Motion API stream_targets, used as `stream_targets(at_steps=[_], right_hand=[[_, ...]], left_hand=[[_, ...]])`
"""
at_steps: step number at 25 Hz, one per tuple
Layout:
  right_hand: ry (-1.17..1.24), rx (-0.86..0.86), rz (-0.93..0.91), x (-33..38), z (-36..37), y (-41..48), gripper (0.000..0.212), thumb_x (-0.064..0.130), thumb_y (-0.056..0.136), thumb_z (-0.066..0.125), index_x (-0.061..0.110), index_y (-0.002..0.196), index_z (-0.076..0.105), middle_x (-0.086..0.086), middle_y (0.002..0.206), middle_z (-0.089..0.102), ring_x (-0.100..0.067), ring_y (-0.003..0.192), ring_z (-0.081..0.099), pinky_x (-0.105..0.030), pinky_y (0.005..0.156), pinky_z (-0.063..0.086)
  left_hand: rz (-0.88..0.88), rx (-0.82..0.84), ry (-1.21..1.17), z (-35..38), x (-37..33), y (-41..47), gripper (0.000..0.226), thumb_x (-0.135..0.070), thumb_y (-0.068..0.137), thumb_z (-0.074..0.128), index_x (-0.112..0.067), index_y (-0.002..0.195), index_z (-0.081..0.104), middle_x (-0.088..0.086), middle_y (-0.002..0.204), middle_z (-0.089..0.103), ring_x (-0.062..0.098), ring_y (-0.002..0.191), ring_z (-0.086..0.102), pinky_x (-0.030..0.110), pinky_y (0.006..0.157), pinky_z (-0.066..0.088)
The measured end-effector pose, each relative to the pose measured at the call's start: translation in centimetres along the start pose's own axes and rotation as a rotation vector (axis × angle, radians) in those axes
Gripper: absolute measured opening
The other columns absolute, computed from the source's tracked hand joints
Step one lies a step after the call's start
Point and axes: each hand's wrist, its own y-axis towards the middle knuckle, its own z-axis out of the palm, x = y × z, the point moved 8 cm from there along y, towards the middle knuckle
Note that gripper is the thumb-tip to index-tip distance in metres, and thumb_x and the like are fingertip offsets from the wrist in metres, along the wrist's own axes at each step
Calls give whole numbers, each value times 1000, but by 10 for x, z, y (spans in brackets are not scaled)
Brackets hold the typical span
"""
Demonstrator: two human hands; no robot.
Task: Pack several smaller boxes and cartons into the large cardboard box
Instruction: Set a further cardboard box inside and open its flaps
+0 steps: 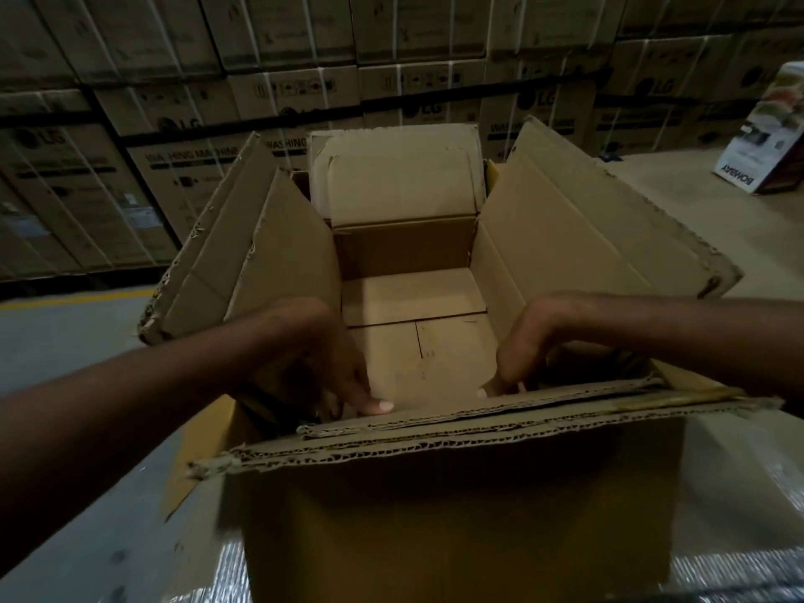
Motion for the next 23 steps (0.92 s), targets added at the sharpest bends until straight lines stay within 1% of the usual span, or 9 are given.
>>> stream_targets(at_steps=[2, 4, 6, 8, 10, 13, 18, 21, 23], right_hand=[[50, -33, 16, -5, 2, 8, 66, 70, 101, 38, 17, 134, 61, -9, 135, 61, -29, 131, 55, -50, 115, 40], [25, -123, 52, -12, -4, 14, 75, 77, 93, 45, 21, 142, 56, -7, 144, 55, -34, 141, 45, -58, 118, 35], [-184, -365, 137, -23, -24, 4, 84, 80, 87, 50, 25, 151, 48, -5, 162, 38, -35, 152, 29, -66, 121, 21], [-491, -759, 275, -35, -56, -24, 82, 79, 87, 50, 30, 152, 46, -10, 168, 25, -38, 157, 11, -71, 120, 0], [-576, -922, 437, -60, -70, -40, 81, 78, 88, 46, 32, 155, 42, -15, 170, 15, -43, 157, 2, -74, 117, -6], [-624, -912, 479, -78, -67, -29, 85, 81, 88, 35, 36, 160, 31, -16, 171, 10, -47, 156, 0, -77, 113, -8], [-688, -944, 456, -76, -65, -28, 89, 85, 86, 28, 37, 161, 25, -16, 172, 9, -46, 156, 1, -76, 114, -6], [-636, -963, 397, -73, -63, -33, 84, 81, 88, 34, 34, 158, 34, -13, 169, 21, -39, 157, 10, -72, 117, -4], [-543, -998, 271, -64, -66, -45, 73, 73, 92, 44, 32, 153, 44, -8, 162, 38, -31, 153, 25, -63, 123, 5]], left_hand=[[38, -35, -8, -2, 2, 0, 96, -89, 70, 45, -24, 140, 56, 3, 141, 60, 26, 128, 57, 49, 113, 44], [23, -89, 9, -10, 3, -2, 98, -89, 73, 47, -23, 147, 50, 3, 149, 54, 27, 135, 51, 48, 115, 41], [-66, -254, 79, -27, 16, -3, 91, -82, 83, 48, -30, 156, 37, 1, 160, 40, 28, 146, 38, 48, 119, 33], [-260, -551, 275, -54, 44, -11, 90, -86, 82, 47, -35, 156, 36, 0, 165, 32, 30, 154, 23, 61, 122, 15], [-467, -700, 497, -67, 66, -18, 88, -89, 81, 40, -39, 154, 38, 4, 168, 24, 36, 156, 10, 74, 116, 0], [-567, -646, 584, -63, 72, -11, 90, -89, 83, 35, -38, 157, 33, 6, 170, 17, 40, 156, 8, 77, 113, 5], [-616, -637, 646, -69, 56, -13, 92, -89, 79, 44, -30, 150, 47, 9, 160, 39, 41, 147, 31, 61, 112, 28], [-562, -691, 607, -69, 53, -20, 87, -85, 83, 47, -28, 149, 48, 9, 158, 41, 39, 148, 31, 58, 115, 26], [-470, -735, 532, -68, 56, -24, 80, -80, 87, 47, -30, 149, 47, 5, 160, 39, 33, 151, 27, 58, 120, 17]])
